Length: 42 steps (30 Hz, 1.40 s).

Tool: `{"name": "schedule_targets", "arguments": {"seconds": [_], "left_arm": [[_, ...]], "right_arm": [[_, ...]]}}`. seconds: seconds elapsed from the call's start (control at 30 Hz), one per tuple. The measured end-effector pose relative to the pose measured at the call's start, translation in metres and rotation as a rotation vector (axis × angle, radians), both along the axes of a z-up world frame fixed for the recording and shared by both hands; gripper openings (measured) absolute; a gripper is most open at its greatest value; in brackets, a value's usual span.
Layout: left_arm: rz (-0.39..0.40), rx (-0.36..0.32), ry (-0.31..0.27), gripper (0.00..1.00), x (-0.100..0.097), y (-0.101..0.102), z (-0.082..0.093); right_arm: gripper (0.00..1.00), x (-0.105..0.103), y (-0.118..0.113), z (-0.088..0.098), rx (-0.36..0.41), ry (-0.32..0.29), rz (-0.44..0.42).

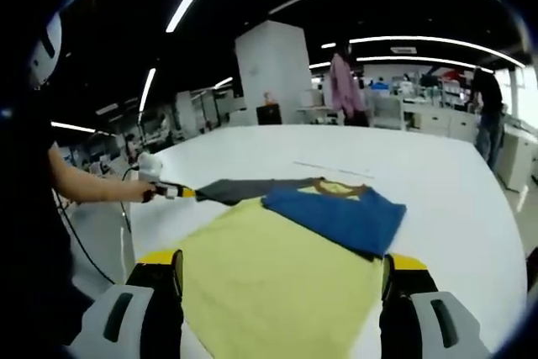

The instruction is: Fold the garment on the visible template until the final outline fits inside the template.

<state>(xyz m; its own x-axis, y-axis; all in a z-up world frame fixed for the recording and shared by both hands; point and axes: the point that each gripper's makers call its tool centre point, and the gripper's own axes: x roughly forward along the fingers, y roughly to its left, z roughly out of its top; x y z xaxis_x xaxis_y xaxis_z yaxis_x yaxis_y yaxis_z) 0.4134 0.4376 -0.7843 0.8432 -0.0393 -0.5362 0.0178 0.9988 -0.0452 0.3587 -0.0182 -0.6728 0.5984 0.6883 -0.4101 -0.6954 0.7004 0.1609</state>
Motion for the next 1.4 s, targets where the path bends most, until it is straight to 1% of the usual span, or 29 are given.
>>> {"name": "schedule_targets", "arguments": {"seconds": [0.17,0.23,0.27,0.37,0.4,0.5,0.6,0.7,0.77,0.87,0.9,0.97,1.1,1.13,1.2,1.4], "left_arm": [[0.01,-0.025,-0.001,0.07,0.004,-0.002,-0.002],[0.011,-0.042,-0.003,0.01,0.005,-0.005,-0.001],[0.011,-0.058,-0.005,0.0,0.006,-0.007,-0.002],[0.025,-0.052,-0.005,0.0,0.007,-0.006,-0.002],[0.033,-0.062,-0.01,0.0,0.008,-0.006,-0.001],[0.055,-0.057,-0.043,0.0,0.009,-0.004,0.008],[0.062,-0.07,-0.068,0.0,0.009,-0.008,0.018],[0.05,-0.07,-0.089,0.0,0.01,-0.014,0.028],[0.042,-0.082,-0.113,0.0,0.012,-0.02,0.036],[0.032,-0.088,-0.132,0.0,0.014,-0.026,0.044],[0.015,-0.095,-0.154,0.0,0.017,-0.032,0.05],[-0.004,-0.101,-0.172,0.0,0.021,-0.041,0.057],[-0.042,-0.112,-0.2,0.0,0.027,-0.057,0.066],[-0.056,-0.116,-0.206,0.0,0.028,-0.064,0.069],[-0.088,-0.11,-0.207,0.0,0.031,-0.076,0.07],[-0.148,-0.116,-0.207,0.0,0.039,-0.1,0.065]], "right_arm": [[0.97,0.001,-0.004,-0.003,-0.006,0.009,-0.01],[0.97,0.0,-0.004,-0.004,-0.006,0.012,-0.011],[0.97,0.001,-0.003,-0.004,-0.005,0.012,-0.014],[0.96,0.0,-0.002,-0.005,-0.005,0.014,-0.015],[0.96,0.0,-0.002,-0.005,-0.007,0.014,-0.015],[0.96,-0.001,-0.001,-0.005,-0.01,0.016,-0.014],[0.96,0.0,-0.004,-0.006,-0.01,0.018,-0.014],[0.96,0.0,-0.003,-0.005,-0.01,0.015,-0.015],[0.96,0.001,-0.005,-0.005,-0.005,0.014,-0.016],[0.96,0.002,-0.007,-0.006,-0.002,0.015,-0.017],[0.96,0.002,-0.007,-0.006,-0.004,0.015,-0.017],[0.95,0.001,-0.008,-0.007,-0.001,0.018,-0.018],[0.95,0.001,-0.01,-0.008,0.005,0.023,-0.024],[0.95,0.001,-0.011,-0.009,0.003,0.023,-0.025],[0.95,0.001,-0.011,-0.009,0.005,0.024,-0.026],[0.94,0.002,-0.013,-0.009,0.006,0.025,-0.031]]}}
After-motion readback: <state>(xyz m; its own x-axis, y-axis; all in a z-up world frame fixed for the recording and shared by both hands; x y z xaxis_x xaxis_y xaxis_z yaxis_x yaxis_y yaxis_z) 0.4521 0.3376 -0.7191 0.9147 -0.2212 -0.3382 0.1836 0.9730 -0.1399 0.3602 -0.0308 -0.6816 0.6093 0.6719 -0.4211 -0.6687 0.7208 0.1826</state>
